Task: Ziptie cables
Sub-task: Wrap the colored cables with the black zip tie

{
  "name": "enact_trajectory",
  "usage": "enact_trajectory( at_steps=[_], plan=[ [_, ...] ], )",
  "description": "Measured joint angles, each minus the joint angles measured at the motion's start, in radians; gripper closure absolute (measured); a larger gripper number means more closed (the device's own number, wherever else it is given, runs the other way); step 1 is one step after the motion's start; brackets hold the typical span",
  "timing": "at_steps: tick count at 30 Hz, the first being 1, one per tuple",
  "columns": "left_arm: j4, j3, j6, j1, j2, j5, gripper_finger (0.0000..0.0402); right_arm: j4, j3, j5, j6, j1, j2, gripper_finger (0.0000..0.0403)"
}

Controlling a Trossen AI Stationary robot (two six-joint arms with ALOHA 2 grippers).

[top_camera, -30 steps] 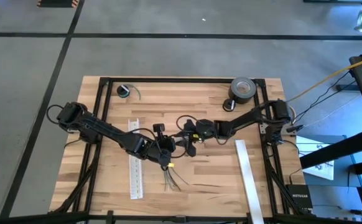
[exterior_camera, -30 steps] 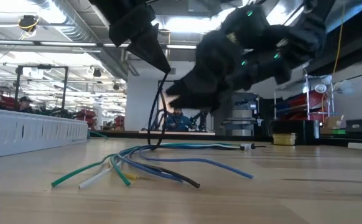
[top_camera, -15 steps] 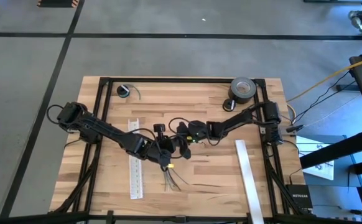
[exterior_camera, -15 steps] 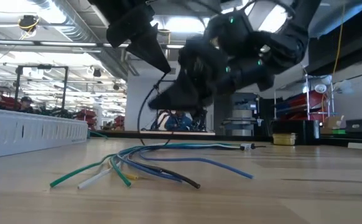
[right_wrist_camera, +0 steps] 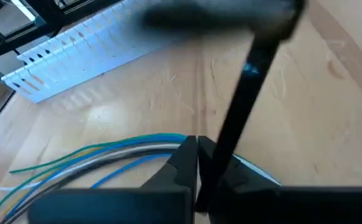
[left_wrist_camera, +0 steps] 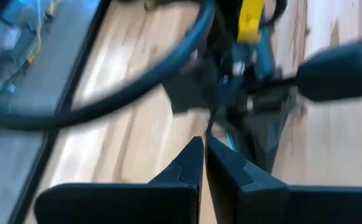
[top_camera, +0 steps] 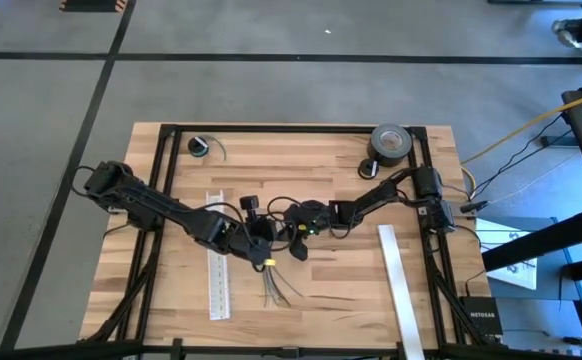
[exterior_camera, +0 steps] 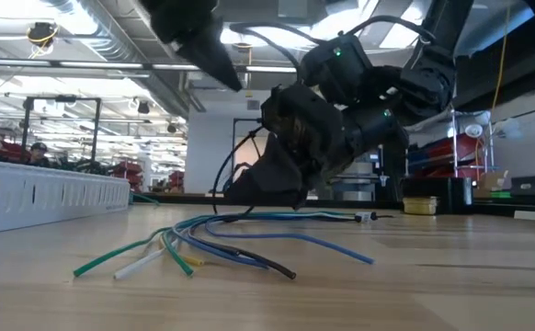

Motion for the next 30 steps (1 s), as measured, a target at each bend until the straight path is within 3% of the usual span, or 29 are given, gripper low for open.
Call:
enact_trajectory(
  at_steps=[6,16,23,28,30],
  plan=[
    [-0.079,-0.011,-0.102,0.024,0.000,0.086,0.0349,0.002,0.000,-0.027,-0.001,0.000,0.000,0.0403],
    [0.255,-0.196,0.213,0.187,-0.011,0.450,0.0252,0.005,0.000,-0.036,-0.023,0.000,0.000,0.0403],
    [0.321,-0.258,0.326,0.309,-0.112,0.556,0.0232,0.010,0.000,-0.036,-0.023,-0.001,0.000,0.0403],
    [0.440,-0.287,0.377,0.371,-0.134,0.812,0.0231,0.018,0.000,-0.036,-0.029,0.000,-0.001,0.0403],
    [0.480,-0.306,0.378,0.382,-0.117,0.862,0.0231,0.020,0.000,-0.036,-0.030,0.000,0.000,0.0403]
  ],
)
